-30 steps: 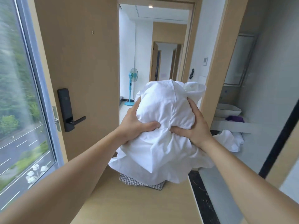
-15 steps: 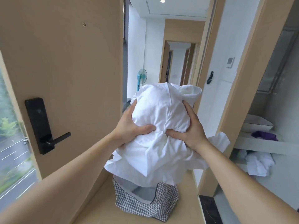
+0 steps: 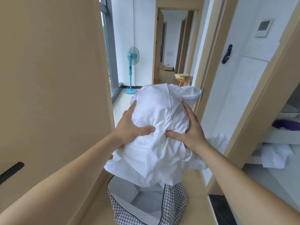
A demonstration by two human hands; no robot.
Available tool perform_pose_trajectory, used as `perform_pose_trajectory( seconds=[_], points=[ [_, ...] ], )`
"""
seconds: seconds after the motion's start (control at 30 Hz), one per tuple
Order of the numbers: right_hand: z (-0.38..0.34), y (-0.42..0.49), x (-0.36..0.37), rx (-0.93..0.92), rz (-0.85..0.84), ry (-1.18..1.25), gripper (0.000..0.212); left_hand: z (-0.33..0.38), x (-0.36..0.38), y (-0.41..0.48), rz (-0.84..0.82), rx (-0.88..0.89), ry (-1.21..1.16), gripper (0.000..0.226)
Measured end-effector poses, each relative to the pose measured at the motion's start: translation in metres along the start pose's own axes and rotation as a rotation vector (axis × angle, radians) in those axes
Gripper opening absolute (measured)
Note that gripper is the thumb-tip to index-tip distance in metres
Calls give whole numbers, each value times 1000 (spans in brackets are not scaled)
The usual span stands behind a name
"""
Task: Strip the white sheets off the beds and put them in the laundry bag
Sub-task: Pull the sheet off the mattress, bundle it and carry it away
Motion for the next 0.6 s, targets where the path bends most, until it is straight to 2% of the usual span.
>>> perform_pose_trajectory(
  seconds=[0.1, 0.23, 0.33, 0.47, 0.6],
  points=[
    [55, 47, 20, 38, -47, 6, 126, -44, 14, 44, -4, -44, -8, 121],
    [133, 110, 54, 98, -118, 17, 127, -102, 35, 101, -1, -95, -35, 92],
    [187, 144, 89, 163, -179, 48, 127, -156, 42, 134, -24, -192, -34, 98],
    [256, 166, 146, 263, -247, 72, 126, -251, 45, 158, -69, -349, 9, 84],
    [334, 168, 212, 393, -276, 84, 125, -355, 57, 173, -96, -415, -60, 77]
  ],
)
Point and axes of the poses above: each hand's wrist, its own y-axis towards the middle knuckle, its own x-axis out of the palm, z = x × y, the point moved 3 cm from there along y, towards the middle knuckle, and after that the axes turned 4 degrees about x, right-handed, at the moved point
